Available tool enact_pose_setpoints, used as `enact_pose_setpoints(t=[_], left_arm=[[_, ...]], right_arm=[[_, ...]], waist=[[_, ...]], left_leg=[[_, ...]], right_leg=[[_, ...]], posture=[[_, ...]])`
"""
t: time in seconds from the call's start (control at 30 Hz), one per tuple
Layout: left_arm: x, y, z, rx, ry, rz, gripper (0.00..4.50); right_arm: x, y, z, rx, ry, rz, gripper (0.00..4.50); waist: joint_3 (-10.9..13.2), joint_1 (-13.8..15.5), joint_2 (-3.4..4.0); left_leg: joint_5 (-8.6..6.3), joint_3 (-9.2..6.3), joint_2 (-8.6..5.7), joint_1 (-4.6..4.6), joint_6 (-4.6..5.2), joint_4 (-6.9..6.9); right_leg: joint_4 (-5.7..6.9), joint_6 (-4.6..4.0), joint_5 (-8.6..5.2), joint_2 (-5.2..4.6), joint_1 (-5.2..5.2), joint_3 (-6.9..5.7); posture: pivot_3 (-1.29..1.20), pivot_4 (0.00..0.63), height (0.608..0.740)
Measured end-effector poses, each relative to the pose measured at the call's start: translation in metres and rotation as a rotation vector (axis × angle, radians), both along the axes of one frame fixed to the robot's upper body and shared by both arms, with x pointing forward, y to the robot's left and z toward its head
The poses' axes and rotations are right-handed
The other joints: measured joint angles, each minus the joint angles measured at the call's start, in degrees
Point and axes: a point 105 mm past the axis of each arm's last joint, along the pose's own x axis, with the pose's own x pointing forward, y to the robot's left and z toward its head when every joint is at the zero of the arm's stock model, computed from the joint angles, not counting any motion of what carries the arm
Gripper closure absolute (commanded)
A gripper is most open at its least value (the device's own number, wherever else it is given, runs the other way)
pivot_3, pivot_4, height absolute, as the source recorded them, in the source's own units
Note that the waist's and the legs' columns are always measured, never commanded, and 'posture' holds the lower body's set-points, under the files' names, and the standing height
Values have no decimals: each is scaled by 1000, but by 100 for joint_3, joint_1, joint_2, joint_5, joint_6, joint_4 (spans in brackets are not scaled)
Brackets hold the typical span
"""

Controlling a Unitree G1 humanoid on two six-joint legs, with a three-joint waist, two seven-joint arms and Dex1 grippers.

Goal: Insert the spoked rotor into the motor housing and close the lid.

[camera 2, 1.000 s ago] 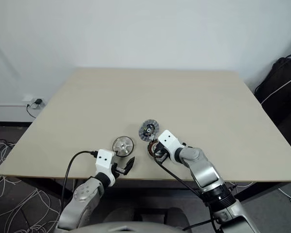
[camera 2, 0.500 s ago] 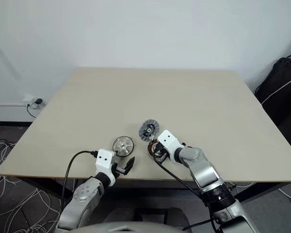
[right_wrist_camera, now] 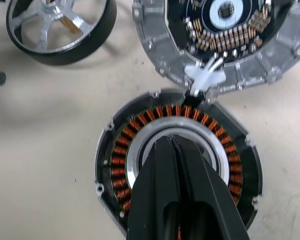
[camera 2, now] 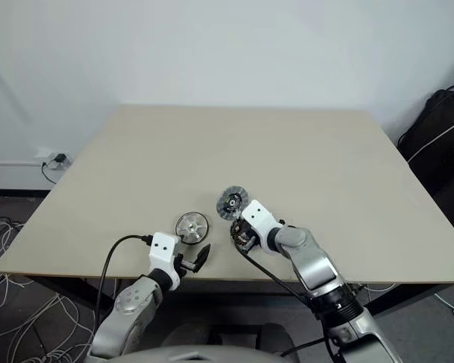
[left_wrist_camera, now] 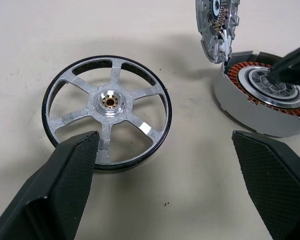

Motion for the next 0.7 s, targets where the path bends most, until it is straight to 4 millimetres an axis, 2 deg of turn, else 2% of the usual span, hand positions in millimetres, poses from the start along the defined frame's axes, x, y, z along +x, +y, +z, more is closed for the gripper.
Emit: enact_pose_setpoints(t=[0.47, 0.7], left_arm=[[0, 1, 0, 1, -2, 7, 0], [0, 1, 0, 1, -3, 7, 0]], right_arm=[[0, 1, -11, -2, 25, 6, 4448], [3, -1, -1, 37, 4, -9, 4448]], waist=[[-3, -1, -1], [-1, -1, 2]], left_leg=[[0, 0, 0, 2, 0, 1], [0, 0, 0, 1, 0, 0]], right_leg=[[2, 0, 0, 0, 2, 0], [0, 0, 0, 1, 0, 0]], posture=[[0, 0, 740], [0, 0, 740]])
